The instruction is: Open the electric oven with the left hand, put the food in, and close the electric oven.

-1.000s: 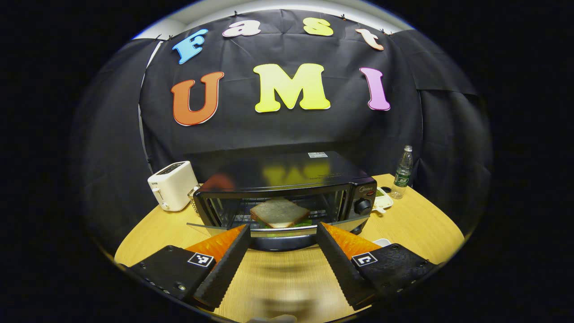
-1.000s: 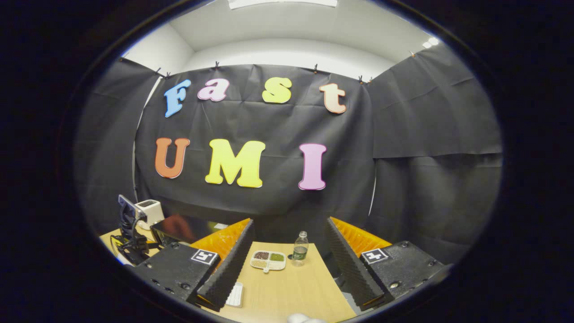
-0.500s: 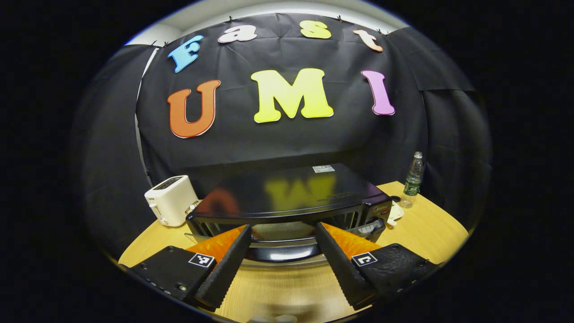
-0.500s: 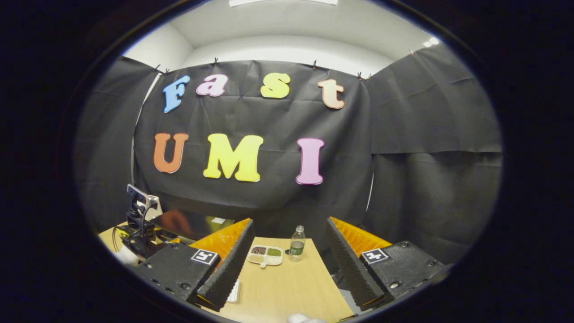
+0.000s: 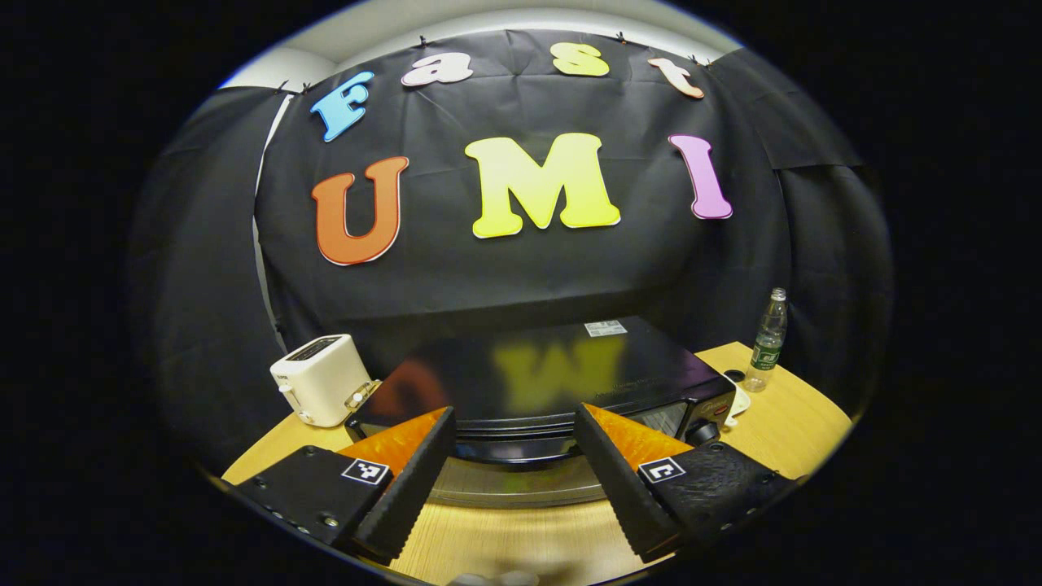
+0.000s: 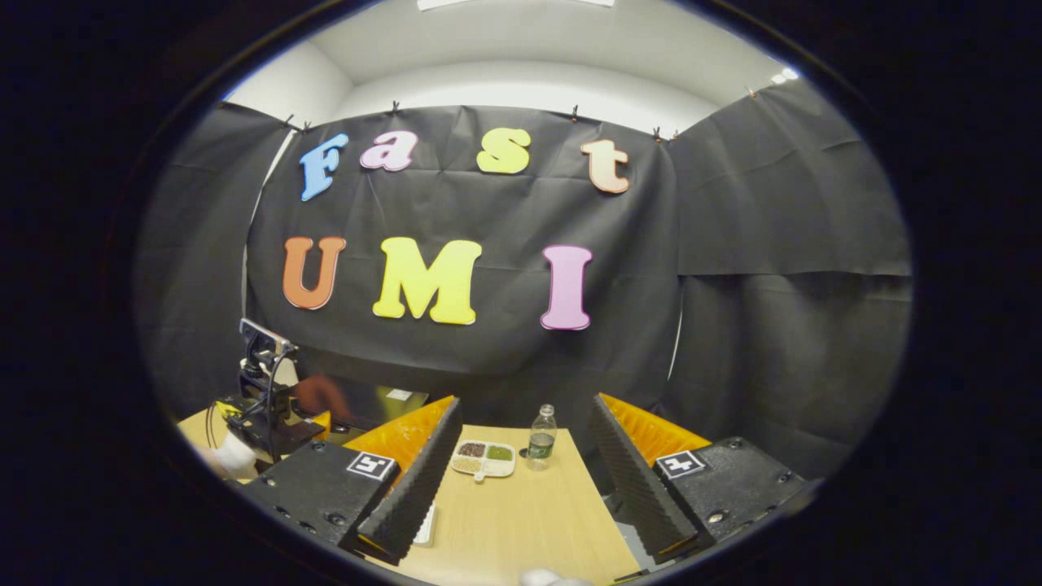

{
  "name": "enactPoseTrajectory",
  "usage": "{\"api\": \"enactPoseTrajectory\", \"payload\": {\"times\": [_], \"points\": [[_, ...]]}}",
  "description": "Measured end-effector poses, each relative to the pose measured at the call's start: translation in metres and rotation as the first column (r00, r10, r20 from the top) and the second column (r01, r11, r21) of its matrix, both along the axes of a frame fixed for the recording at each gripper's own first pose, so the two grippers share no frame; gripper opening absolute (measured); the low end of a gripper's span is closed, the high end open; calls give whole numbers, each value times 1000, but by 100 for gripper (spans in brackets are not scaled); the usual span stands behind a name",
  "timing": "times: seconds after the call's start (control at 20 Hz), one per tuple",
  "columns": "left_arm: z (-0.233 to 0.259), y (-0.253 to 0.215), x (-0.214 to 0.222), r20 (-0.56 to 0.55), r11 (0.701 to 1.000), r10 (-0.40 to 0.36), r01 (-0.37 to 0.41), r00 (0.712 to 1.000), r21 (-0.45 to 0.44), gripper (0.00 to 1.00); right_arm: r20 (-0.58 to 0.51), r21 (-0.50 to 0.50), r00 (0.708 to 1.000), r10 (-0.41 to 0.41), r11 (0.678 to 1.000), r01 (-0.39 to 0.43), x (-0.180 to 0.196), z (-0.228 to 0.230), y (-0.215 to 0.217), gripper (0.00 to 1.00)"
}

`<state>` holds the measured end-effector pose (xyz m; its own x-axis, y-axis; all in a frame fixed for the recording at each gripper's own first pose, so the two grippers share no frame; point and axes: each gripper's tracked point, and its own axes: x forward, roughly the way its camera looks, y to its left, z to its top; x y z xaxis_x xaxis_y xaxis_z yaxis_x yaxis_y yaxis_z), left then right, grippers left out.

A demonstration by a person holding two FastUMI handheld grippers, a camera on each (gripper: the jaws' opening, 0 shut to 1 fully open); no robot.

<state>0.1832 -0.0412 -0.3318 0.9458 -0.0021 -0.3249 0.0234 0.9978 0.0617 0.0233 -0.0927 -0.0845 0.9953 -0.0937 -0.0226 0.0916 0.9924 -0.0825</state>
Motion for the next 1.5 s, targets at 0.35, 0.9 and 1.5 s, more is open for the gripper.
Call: {"api": "enactPoseTrajectory", "payload": {"times": [0.35, 0.9, 1.5], "points": [[90, 4, -69, 84, 999, 2, 1, 996, -32, 95, 25, 24, 999, 34, 999, -35, -5, 19, 15, 98], [252, 6, -164, 215, 991, -6, 35, 977, -129, 95, 60, 55, 996, 59, 997, -62, -19, 54, 48, 98], [291, 25, -180, 249, 992, 11, 21, 969, -127, 95, 42, 68, 997, 60, 996, -62, -24, 60, 60, 98]]}}
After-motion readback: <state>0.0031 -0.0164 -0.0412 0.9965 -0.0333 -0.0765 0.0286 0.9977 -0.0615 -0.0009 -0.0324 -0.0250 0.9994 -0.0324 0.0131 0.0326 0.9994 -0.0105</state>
